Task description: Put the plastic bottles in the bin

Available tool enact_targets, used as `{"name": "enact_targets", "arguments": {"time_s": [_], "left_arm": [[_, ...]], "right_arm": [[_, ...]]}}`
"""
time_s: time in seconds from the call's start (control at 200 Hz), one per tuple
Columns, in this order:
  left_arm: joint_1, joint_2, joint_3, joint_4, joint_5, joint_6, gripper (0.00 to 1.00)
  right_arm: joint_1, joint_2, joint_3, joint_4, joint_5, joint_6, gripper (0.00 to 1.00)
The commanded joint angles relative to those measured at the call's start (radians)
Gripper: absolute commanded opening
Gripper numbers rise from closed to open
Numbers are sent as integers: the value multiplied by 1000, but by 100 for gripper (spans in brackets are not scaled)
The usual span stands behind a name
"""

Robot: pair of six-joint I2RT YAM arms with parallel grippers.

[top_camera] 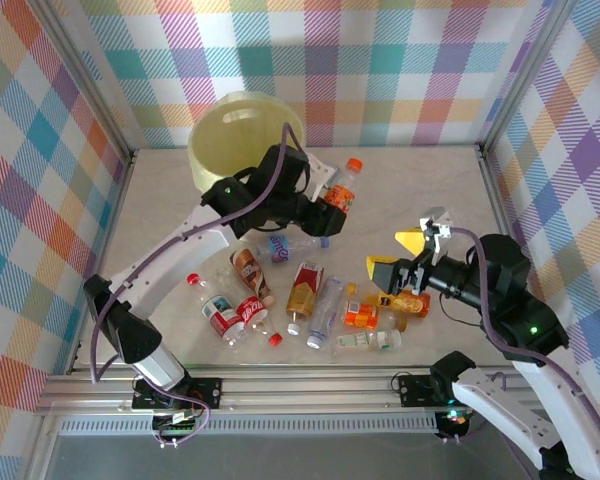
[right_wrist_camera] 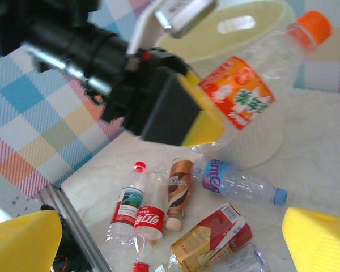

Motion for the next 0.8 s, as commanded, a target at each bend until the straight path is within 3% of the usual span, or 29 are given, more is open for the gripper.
{"name": "enact_targets", "arguments": {"time_s": [0.0,0.32,0.51,0.795], "left_arm": [[30,40,105,-107,-69,5,47],[152,108,345,-209,-167,13,47],[260,155,441,-244,-166,13,47],[357,231,507,-303,-150,126,48]], "right_arm": [[3,-8,36,-29,-77,-95,100],[3,-57,52,35,-60,-114,100],[3,-78,46,91,-10,-111,100],[3,-69,43,77,37,-99,100]]}}
